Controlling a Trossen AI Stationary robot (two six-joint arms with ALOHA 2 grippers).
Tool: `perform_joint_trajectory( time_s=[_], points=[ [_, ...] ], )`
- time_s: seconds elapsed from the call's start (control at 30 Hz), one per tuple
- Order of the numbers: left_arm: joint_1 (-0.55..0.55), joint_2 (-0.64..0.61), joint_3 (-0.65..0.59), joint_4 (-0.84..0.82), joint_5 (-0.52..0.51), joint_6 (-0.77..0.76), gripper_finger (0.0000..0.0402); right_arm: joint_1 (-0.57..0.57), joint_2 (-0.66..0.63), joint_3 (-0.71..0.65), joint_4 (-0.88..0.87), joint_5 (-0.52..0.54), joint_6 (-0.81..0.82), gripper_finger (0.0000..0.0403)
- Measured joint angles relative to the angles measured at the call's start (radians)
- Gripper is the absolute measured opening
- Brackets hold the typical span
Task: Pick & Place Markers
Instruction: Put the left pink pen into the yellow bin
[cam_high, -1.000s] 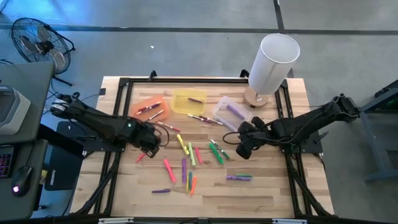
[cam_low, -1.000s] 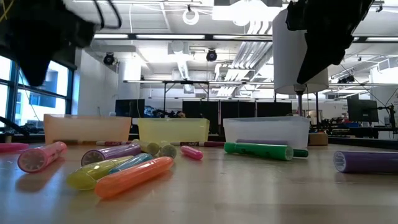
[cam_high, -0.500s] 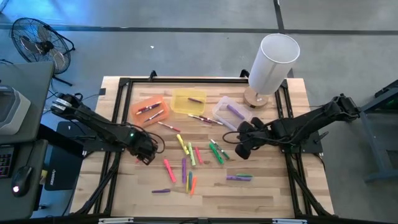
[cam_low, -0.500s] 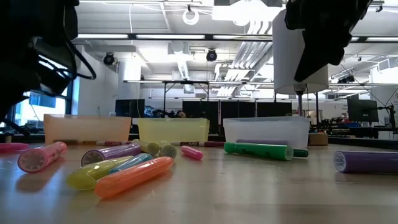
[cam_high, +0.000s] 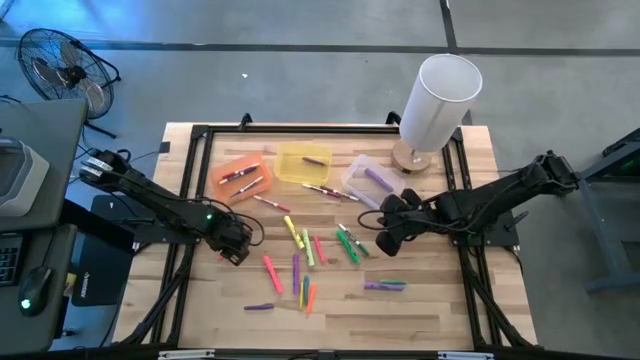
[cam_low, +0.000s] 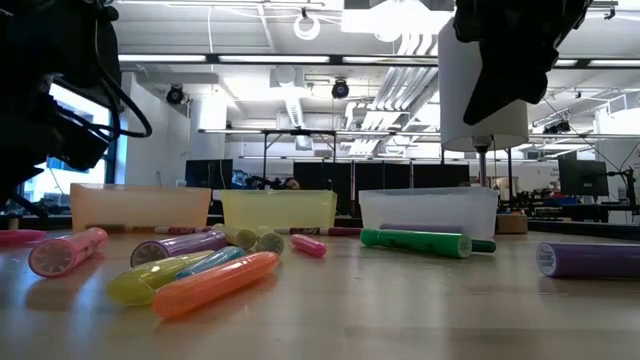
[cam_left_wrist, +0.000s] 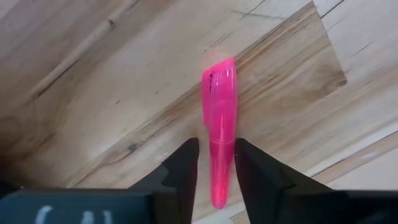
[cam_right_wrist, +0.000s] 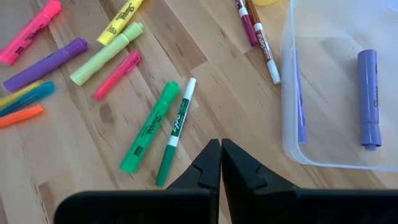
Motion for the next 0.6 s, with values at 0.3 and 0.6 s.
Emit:
perform_joint_trajectory(
  time_s=[0.3,0.6],
  points=[
    [-0.001,0.001,0.004,0.002,-0.045,-0.029,0.0024,0.000,0.000,0.000,0.022,0.018,-0.003,0.0003],
    [0.002,0.006,0.178,-0.014,-0.236,0.063,0.0025,0.000,0.000,0.000,0.025,0.018,-0.006,0.0002]
  ],
)
